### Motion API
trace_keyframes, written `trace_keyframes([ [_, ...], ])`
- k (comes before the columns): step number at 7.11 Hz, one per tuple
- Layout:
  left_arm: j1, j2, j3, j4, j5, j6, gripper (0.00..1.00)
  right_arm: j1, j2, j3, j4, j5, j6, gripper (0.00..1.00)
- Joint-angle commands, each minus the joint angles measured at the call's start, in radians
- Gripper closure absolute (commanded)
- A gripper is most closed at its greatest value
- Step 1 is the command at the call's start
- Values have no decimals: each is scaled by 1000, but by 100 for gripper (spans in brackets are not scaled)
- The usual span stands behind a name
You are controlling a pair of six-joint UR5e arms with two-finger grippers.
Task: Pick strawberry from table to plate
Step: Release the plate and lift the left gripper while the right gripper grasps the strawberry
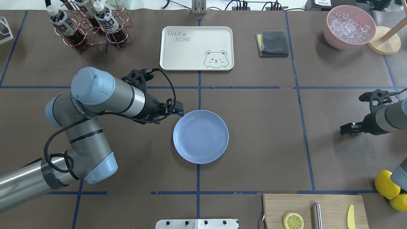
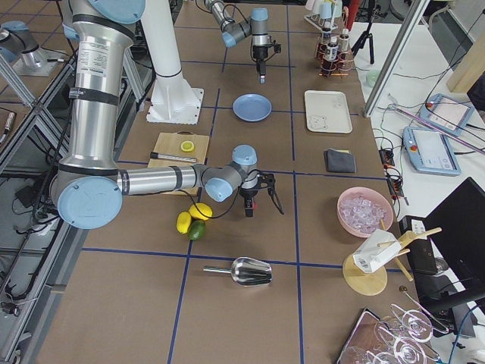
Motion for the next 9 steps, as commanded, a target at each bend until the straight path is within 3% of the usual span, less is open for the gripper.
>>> trace_keyframes([
  [1,1,1,0,0,4,0,0,3,6,2,-1,8,-5,100],
  [7,4,1,3,0,25,0,0,7,-5,25,2,8,-10,100],
  [9,4,2,2,0,25,0,0,15,-11,72,1,14,-10,100],
])
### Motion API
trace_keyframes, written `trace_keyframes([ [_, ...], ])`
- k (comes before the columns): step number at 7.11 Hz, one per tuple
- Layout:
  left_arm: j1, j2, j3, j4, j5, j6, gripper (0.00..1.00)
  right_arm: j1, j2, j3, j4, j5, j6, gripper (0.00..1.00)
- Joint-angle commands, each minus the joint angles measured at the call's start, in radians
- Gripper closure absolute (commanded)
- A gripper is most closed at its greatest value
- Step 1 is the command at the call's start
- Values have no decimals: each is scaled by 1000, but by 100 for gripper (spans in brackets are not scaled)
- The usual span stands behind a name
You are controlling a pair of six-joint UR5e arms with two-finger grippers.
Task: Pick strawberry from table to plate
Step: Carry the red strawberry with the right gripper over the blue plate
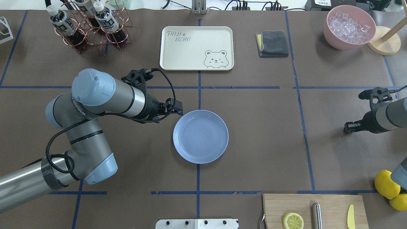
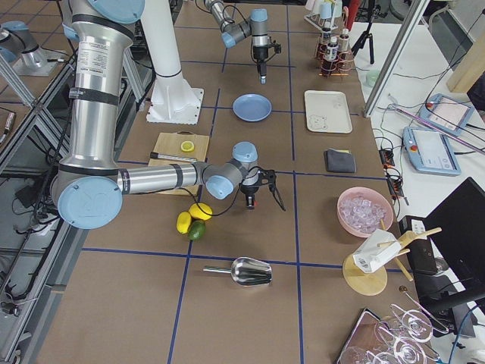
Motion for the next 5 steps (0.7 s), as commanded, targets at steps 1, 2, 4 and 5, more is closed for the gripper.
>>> trace_keyframes([
  [1,0,-1,-4,0,2,0,0,11,-13,89,-12,25,8,100],
  [2,-4,2,-6,0,2,2,0,12,-3,127,-15,48,15,100],
  [4,-17,51,-48,3,1,41,0,8,101,150,-18,76,201,100],
  [5,-36,56,-50,5,1,119,0,-8,176,150,-24,84,313,100],
])
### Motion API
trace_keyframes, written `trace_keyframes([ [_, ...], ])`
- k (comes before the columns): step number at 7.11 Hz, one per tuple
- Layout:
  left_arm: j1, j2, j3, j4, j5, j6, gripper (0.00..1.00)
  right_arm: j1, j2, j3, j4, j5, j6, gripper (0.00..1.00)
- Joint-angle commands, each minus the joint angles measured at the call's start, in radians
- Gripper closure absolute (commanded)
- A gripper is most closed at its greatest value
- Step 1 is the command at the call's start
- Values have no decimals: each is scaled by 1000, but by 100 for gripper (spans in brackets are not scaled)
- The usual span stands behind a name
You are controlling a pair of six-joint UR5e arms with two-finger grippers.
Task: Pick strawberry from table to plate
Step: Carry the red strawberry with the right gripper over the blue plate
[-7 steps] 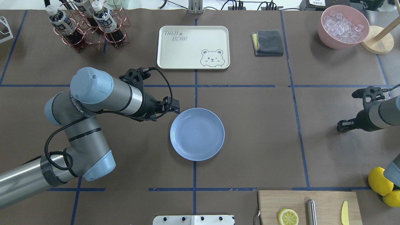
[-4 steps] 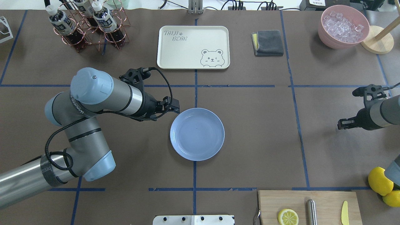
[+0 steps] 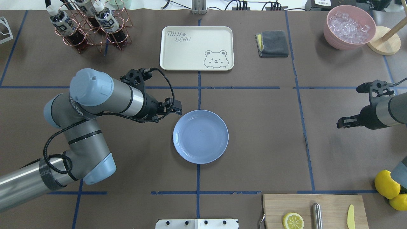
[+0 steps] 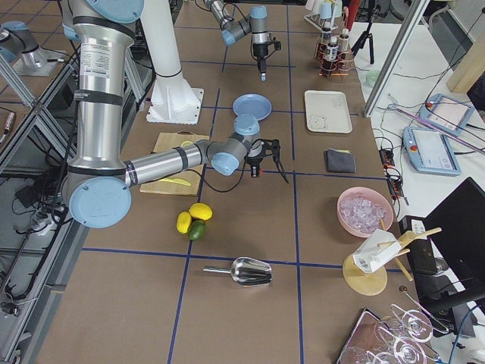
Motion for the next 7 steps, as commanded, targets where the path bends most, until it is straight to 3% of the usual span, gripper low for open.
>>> trace_keyframes([
  [1,-46,45,-22,4,1,178,0,-64,158,4,-10,8,236,100],
  [3,-78,139,-75,4,1,388,0,-159,349,1,-144,-21,364,100],
  [5,-105,205,-111,4,1,418,0,-274,512,-8,-336,-133,424,100],
  [7,-134,252,-129,2,0,516,0,-369,612,-75,-400,-225,485,100],
])
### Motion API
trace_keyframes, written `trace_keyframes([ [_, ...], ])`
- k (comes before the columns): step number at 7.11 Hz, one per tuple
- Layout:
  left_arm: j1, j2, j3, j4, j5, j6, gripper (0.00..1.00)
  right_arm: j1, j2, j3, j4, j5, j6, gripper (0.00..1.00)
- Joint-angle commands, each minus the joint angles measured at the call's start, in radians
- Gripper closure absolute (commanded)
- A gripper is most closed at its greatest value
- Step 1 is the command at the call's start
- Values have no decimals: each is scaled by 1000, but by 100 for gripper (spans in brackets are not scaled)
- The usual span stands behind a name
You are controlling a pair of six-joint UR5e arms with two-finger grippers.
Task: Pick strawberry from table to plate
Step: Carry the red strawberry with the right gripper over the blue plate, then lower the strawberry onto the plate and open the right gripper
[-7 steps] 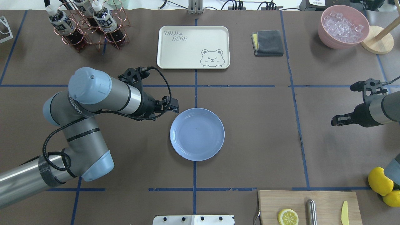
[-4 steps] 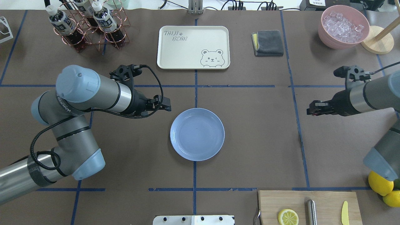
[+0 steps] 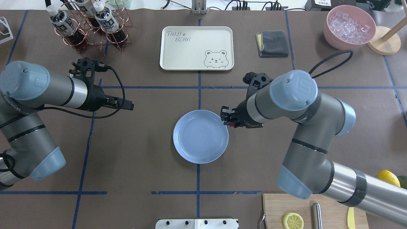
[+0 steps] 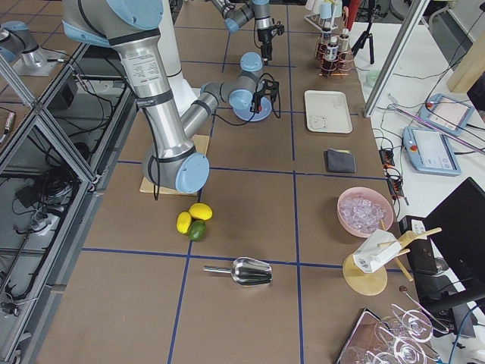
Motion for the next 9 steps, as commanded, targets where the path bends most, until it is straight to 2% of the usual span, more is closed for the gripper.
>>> trace_keyframes([
  [1,-30,49,-19,-1,-1,55,0,-71,141,-133,-72,-88,41,100],
  [2,-30,52,-30,-1,-3,56,0,-78,204,-199,-104,-88,41,100],
  [5,-27,52,-36,-1,-1,51,0,-96,243,-296,-115,-95,39,100],
  [9,-27,46,-29,-1,-1,51,0,-110,257,-331,-117,-97,31,100],
])
